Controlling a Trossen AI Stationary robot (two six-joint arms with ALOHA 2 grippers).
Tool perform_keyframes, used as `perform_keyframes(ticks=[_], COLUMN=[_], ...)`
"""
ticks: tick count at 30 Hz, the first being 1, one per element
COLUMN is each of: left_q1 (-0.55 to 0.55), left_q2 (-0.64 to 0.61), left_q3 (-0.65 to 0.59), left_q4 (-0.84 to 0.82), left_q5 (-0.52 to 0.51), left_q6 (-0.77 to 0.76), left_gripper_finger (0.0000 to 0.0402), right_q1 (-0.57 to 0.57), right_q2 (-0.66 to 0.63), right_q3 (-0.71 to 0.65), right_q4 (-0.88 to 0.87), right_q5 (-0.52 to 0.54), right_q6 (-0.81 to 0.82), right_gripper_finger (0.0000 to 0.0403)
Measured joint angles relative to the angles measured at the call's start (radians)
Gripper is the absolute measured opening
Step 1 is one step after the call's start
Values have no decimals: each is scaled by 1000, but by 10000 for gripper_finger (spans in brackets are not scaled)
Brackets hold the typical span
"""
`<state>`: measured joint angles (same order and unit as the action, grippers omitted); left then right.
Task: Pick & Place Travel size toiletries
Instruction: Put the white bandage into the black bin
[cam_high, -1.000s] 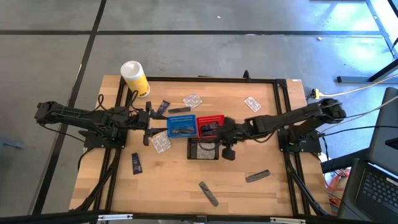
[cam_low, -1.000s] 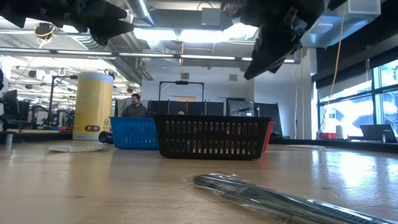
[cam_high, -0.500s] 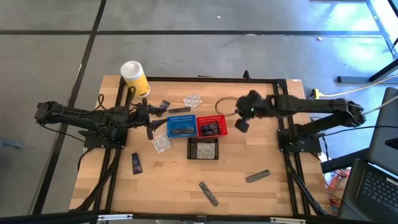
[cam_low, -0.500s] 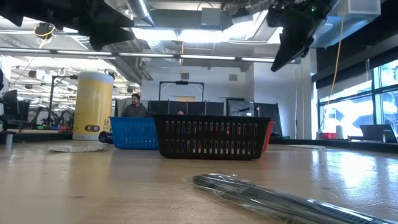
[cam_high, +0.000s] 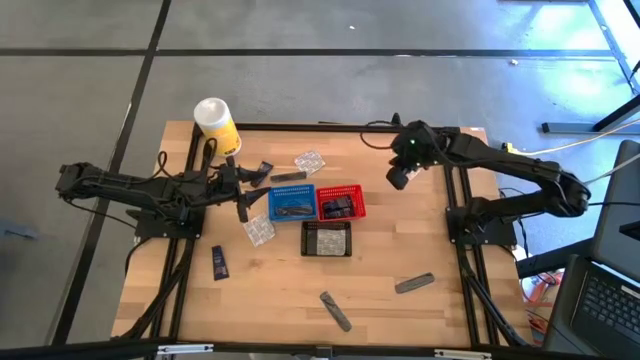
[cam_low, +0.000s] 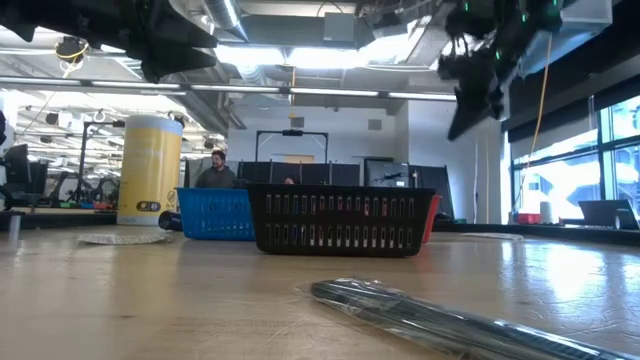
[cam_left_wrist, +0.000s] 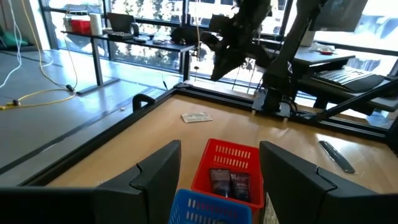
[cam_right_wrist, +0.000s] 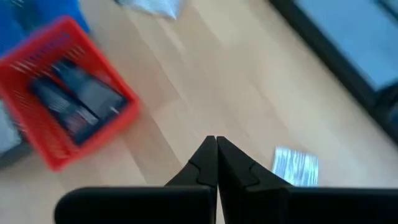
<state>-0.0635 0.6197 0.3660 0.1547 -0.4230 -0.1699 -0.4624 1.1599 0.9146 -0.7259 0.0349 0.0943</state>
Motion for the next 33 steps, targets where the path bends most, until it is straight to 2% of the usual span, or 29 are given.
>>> perform_keyframes(ticks=[5, 8, 17, 23, 28, 31, 33], left_q1=[0, 0, 0, 1, 1, 1, 1], left_q2=[0, 0, 0, 0, 0, 0, 0], left_q3=[0, 0, 0, 0, 0, 0, 0], left_q4=[0, 0, 0, 0, 0, 0, 0], left_q5=[1, 2, 0, -111, -118, -119, -126], left_q6=[0, 0, 0, 0, -2, -2, -3], left_gripper_finger=[212, 212, 212, 212, 212, 212, 212], right_q1=[-121, -181, -313, -399, -444, -459, -461], right_q2=[0, 0, 0, 0, 0, 11, 26], right_q3=[-145, -210, -263, -263, -263, -263, -263], right_q4=[66, 96, 210, 213, 211, 192, 158], right_q5=[-80, -84, -54, -90, -171, -170, -128], right_q6=[-11, -31, -54, -42, -22, 13, 46], right_gripper_finger=[0, 4, 41, 95, 156, 190, 208])
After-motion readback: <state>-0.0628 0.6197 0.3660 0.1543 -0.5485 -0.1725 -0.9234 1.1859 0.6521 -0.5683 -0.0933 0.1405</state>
